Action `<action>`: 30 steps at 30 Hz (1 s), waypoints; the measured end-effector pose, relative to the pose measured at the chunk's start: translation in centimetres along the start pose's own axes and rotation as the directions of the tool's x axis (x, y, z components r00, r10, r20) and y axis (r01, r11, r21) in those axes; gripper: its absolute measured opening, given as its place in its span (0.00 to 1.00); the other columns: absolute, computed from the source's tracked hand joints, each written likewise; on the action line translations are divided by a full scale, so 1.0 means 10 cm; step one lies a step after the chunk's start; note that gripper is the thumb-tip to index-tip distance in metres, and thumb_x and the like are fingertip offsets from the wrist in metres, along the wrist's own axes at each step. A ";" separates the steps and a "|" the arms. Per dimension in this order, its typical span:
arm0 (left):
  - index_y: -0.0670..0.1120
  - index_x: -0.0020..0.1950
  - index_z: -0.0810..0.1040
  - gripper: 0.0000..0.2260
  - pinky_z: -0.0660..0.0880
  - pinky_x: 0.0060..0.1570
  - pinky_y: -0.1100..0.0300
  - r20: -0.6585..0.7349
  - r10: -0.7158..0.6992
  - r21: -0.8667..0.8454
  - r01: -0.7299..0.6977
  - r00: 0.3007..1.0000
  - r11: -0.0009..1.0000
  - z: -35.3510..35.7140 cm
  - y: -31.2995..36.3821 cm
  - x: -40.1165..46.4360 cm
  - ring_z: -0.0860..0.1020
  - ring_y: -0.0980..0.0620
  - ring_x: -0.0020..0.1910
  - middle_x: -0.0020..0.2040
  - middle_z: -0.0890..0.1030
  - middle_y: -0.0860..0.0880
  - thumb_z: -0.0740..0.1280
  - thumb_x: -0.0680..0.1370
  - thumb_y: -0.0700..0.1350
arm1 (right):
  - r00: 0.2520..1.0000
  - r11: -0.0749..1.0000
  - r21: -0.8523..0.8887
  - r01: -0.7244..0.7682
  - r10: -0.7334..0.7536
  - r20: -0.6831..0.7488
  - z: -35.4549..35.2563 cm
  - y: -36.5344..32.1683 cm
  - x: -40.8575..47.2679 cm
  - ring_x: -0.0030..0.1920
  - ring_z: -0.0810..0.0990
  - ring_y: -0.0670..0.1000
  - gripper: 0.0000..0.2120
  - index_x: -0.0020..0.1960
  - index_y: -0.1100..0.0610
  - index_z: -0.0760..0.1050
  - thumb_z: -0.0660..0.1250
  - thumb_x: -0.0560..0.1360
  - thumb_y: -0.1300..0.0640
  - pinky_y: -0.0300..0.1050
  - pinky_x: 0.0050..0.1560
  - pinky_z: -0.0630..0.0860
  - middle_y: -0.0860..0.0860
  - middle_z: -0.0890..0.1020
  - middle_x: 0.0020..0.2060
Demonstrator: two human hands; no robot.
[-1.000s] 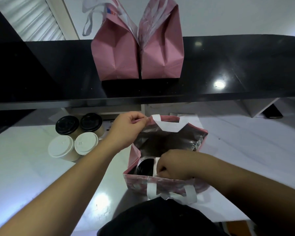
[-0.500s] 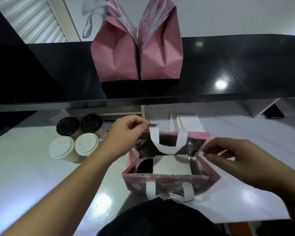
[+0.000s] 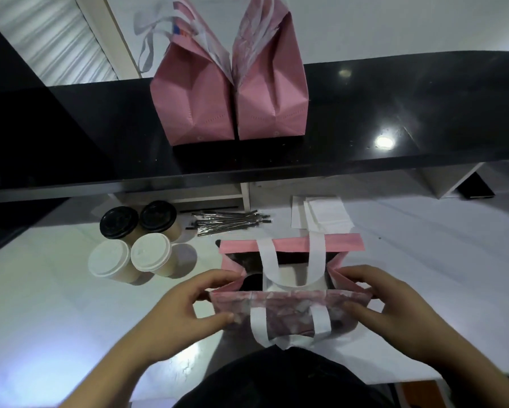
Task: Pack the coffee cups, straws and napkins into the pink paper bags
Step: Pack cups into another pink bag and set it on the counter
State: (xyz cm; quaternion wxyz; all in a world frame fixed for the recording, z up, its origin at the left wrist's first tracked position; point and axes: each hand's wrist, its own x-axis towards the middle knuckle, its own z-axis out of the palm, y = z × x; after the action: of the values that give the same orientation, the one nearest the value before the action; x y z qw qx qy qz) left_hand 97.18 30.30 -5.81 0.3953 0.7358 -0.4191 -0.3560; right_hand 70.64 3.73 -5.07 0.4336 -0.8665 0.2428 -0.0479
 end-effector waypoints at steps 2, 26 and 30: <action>0.62 0.69 0.78 0.24 0.76 0.62 0.62 -0.040 0.005 -0.033 -0.006 0.999 0.999 0.08 0.00 0.09 0.80 0.55 0.65 0.67 0.81 0.59 0.74 0.78 0.40 | 0.999 0.997 0.081 -0.016 0.019 -0.039 0.07 0.05 0.05 0.60 0.79 0.37 0.23 0.62 0.30 0.76 0.72 0.78 0.57 0.26 0.55 0.71 0.33 0.80 0.60; 0.66 0.65 0.67 0.28 0.72 0.59 0.66 -0.164 0.098 0.327 -0.040 0.981 0.944 -0.04 -0.08 0.55 0.73 0.68 0.65 0.66 0.72 0.72 0.77 0.73 0.49 | 0.954 0.975 -0.187 0.118 -0.164 -0.253 0.08 0.17 0.40 0.59 0.74 0.40 0.24 0.60 0.37 0.70 0.77 0.72 0.54 0.35 0.53 0.73 0.34 0.73 0.58; 0.67 0.62 0.70 0.25 0.71 0.58 0.69 -0.172 0.178 0.375 -0.103 0.969 0.921 0.07 -0.11 0.50 0.75 0.63 0.63 0.61 0.75 0.69 0.75 0.76 0.42 | 0.946 0.942 -0.300 0.150 -0.225 -0.233 0.12 0.27 0.35 0.55 0.72 0.39 0.26 0.61 0.41 0.69 0.78 0.72 0.59 0.35 0.53 0.74 0.33 0.70 0.55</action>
State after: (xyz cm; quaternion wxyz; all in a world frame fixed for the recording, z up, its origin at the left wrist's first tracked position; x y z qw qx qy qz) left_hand 98.90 25.99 -8.04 0.3176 0.7963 -0.4871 -0.1665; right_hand 73.07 1.62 -8.32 0.2645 -0.9239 0.2185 -0.1696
